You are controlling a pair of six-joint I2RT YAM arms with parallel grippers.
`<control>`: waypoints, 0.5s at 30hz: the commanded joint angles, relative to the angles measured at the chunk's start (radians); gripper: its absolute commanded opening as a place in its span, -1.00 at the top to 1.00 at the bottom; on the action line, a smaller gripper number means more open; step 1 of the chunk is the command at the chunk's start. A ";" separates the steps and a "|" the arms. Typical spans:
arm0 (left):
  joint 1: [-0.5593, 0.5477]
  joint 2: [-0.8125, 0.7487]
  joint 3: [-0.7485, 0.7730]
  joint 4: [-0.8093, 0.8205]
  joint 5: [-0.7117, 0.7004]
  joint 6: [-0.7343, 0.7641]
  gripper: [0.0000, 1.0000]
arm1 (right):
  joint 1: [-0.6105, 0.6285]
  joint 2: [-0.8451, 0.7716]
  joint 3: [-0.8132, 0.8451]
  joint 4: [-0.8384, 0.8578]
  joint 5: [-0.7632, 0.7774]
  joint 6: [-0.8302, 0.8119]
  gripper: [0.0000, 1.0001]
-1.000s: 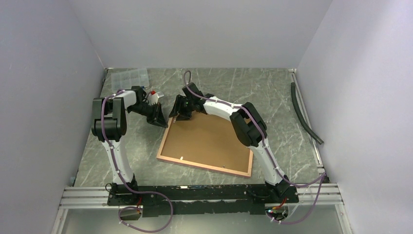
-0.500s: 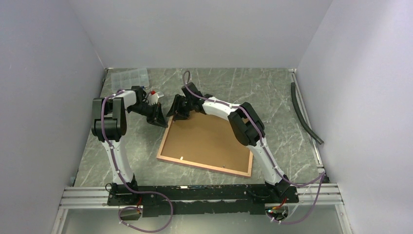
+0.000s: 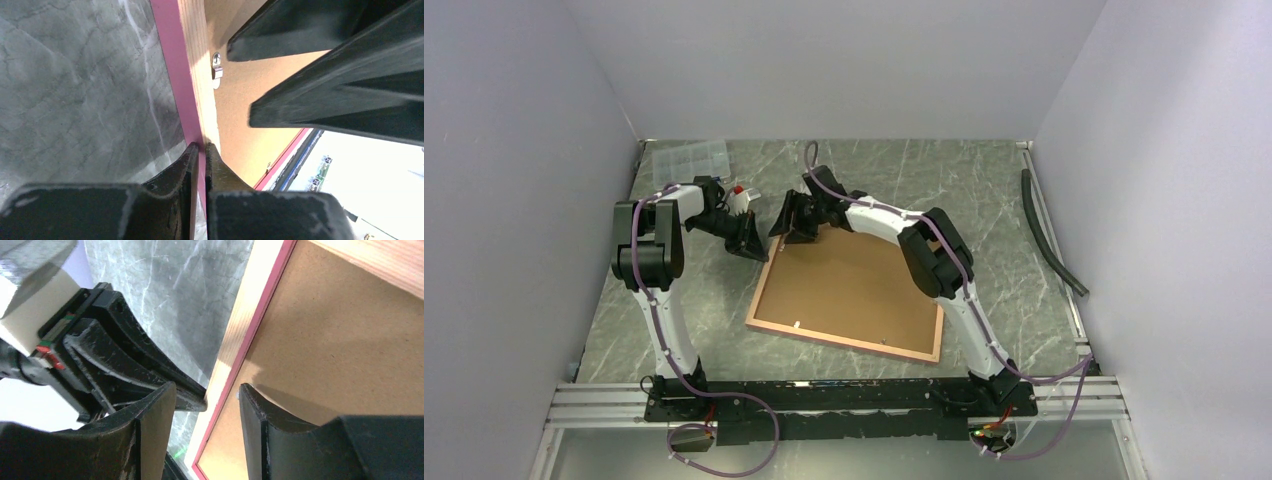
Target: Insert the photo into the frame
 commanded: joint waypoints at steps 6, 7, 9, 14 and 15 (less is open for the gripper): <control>-0.016 0.001 -0.024 0.047 -0.121 0.007 0.77 | -0.007 -0.102 -0.105 0.010 -0.022 -0.029 -0.08; -0.016 0.001 -0.023 0.045 -0.120 0.008 0.77 | -0.004 -0.099 -0.110 0.008 -0.024 -0.026 -0.08; -0.017 0.001 -0.024 0.046 -0.119 0.008 0.77 | 0.004 -0.093 -0.118 0.007 -0.024 -0.023 -0.08; -0.016 0.002 -0.024 0.045 -0.118 0.007 0.78 | 0.015 -0.070 -0.110 0.010 -0.014 -0.013 -0.07; -0.016 0.003 -0.023 0.045 -0.119 0.007 0.78 | 0.016 -0.064 -0.106 0.012 -0.011 -0.010 -0.07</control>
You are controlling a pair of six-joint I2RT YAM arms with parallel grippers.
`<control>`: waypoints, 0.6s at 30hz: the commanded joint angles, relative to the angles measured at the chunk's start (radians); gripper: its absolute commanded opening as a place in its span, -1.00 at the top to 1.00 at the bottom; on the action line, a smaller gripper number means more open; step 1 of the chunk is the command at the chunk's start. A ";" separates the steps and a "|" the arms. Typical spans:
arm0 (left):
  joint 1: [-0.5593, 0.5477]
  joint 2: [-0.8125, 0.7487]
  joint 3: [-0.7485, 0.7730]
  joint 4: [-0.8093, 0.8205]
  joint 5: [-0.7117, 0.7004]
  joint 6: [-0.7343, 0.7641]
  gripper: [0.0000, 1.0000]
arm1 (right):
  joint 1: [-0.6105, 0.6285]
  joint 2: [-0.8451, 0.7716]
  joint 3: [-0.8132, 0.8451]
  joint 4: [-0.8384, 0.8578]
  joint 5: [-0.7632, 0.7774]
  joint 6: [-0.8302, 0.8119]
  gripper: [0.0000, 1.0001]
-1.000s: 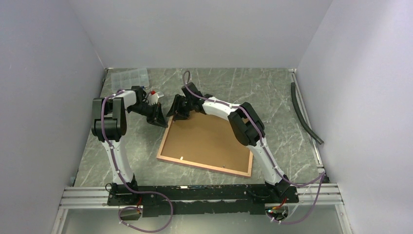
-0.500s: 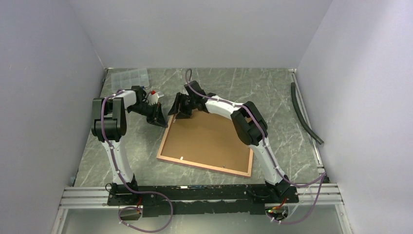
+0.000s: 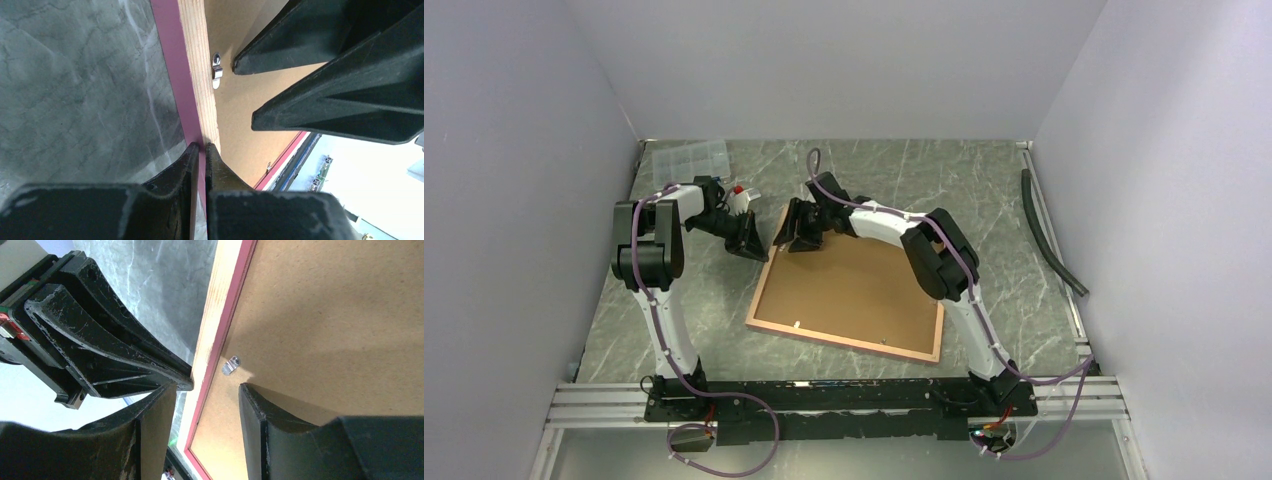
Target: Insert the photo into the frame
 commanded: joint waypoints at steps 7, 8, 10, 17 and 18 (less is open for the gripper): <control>-0.015 0.005 -0.019 0.044 -0.113 0.006 0.78 | 0.022 0.025 0.032 0.012 0.035 0.031 -0.05; -0.016 0.005 -0.017 0.044 -0.112 0.005 0.78 | 0.024 0.025 0.035 0.011 0.049 0.029 -0.05; -0.015 0.007 -0.019 0.044 -0.111 0.005 0.78 | 0.023 0.028 0.041 0.013 0.053 0.027 -0.04; -0.015 0.006 -0.022 0.042 -0.112 0.007 0.78 | 0.023 0.047 0.053 0.031 0.067 0.046 -0.02; -0.015 0.005 -0.022 0.042 -0.111 0.006 0.78 | 0.023 0.051 0.057 0.031 0.063 0.047 -0.01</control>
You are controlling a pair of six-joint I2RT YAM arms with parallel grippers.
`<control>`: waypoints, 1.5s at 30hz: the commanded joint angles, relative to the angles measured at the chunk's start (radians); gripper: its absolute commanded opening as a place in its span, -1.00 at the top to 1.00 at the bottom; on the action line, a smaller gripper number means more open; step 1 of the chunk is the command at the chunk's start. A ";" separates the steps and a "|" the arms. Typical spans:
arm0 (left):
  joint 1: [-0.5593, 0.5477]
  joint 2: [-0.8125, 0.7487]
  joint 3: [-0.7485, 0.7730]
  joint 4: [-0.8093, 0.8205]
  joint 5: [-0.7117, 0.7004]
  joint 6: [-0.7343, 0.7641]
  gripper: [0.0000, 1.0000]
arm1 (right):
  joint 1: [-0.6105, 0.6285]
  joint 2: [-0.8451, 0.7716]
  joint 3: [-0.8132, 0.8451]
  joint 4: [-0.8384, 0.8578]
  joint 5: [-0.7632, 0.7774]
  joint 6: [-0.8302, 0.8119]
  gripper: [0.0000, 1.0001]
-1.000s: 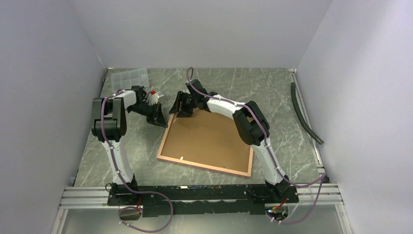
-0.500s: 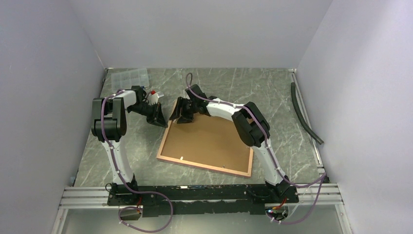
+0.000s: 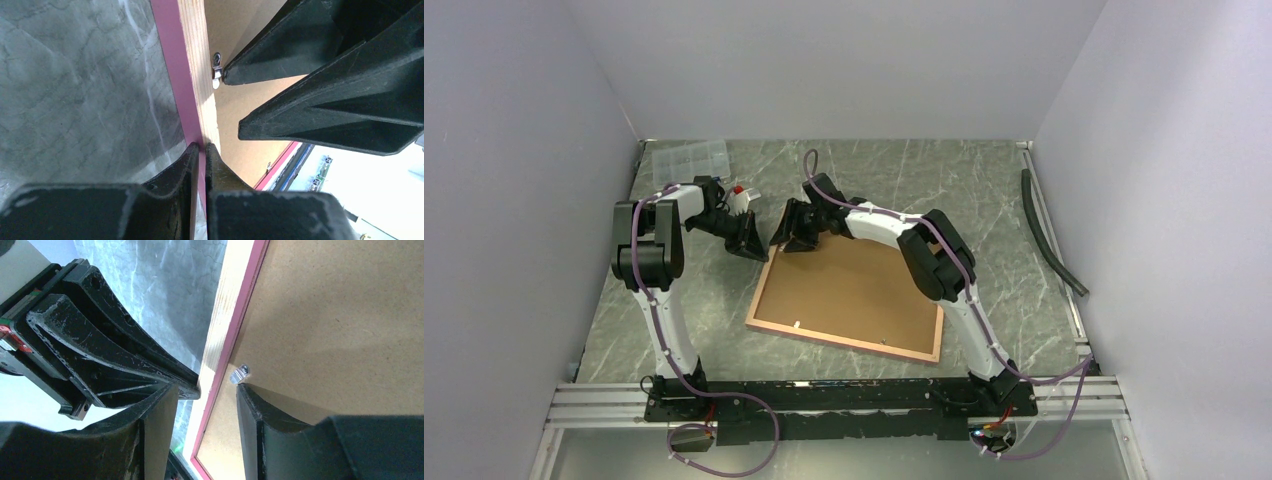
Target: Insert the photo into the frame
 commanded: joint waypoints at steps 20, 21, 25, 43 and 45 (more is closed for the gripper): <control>-0.016 0.010 -0.021 0.042 -0.111 0.008 0.78 | 0.021 -0.001 -0.050 0.064 0.084 0.070 0.02; -0.016 0.011 -0.022 0.042 -0.109 0.008 0.78 | 0.021 -0.001 -0.051 0.064 0.094 0.070 0.02; -0.016 0.006 -0.021 0.039 -0.110 0.010 0.79 | 0.021 0.011 -0.029 0.057 0.117 0.063 0.02; -0.016 -0.005 -0.016 0.031 -0.116 0.015 0.79 | 0.021 0.027 0.007 0.078 0.146 0.024 0.03; -0.015 -0.005 -0.016 0.031 -0.116 0.014 0.79 | 0.019 0.028 0.010 0.086 0.145 0.019 0.03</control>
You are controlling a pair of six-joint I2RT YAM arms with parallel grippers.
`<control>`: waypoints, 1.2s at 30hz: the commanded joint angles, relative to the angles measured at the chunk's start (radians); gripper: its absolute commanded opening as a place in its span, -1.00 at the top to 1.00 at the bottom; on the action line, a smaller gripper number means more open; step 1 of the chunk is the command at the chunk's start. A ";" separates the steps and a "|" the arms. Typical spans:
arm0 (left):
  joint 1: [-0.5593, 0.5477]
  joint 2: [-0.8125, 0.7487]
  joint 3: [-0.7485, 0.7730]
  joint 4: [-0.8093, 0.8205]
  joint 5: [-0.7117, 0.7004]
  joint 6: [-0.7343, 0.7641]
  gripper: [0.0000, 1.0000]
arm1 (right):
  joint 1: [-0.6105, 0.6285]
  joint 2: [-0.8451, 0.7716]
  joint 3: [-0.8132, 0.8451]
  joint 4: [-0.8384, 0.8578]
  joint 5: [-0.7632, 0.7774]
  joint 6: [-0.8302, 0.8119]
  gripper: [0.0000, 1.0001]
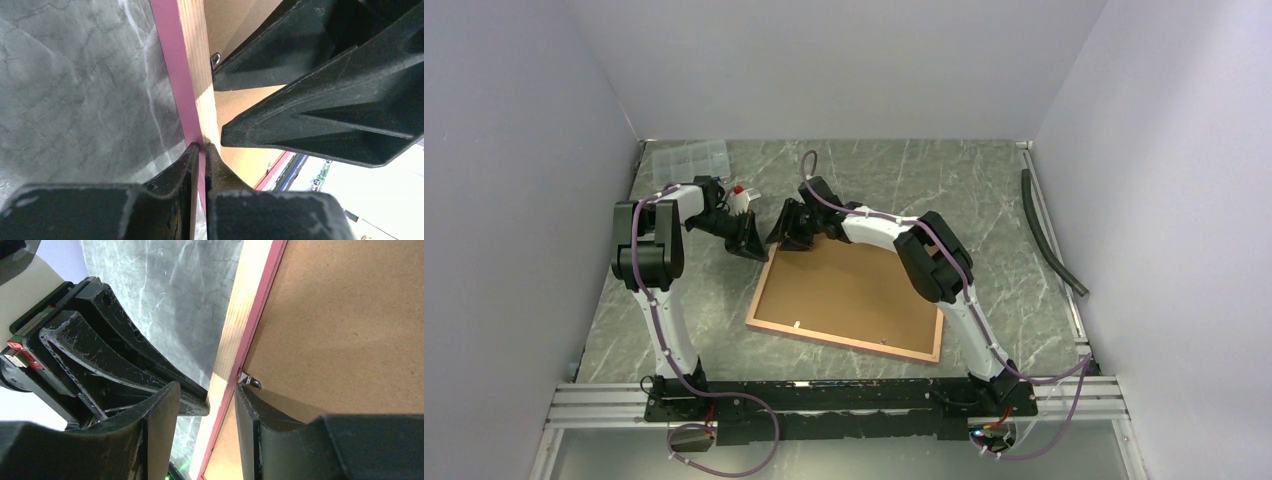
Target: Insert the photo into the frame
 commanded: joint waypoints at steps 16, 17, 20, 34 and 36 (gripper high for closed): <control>0.063 -0.149 0.079 -0.121 -0.143 0.055 0.30 | 0.014 -0.408 -0.155 -0.279 -0.134 -0.631 -0.38; 0.071 -0.169 0.084 -0.132 -0.146 0.060 0.22 | 0.026 -0.454 -0.197 -0.338 -0.104 -0.693 -0.39; 0.091 -0.237 0.087 -0.175 -0.160 0.079 -0.03 | 0.082 -0.581 -0.350 -0.448 0.020 -0.820 -0.45; 0.181 -0.623 0.024 -0.366 -0.198 0.246 -0.89 | 0.428 -0.699 -0.616 -0.450 0.329 -0.867 -0.43; 0.186 -0.667 0.004 -0.377 -0.187 0.259 -0.89 | 0.449 -0.687 -0.616 -0.442 0.392 -0.860 -0.41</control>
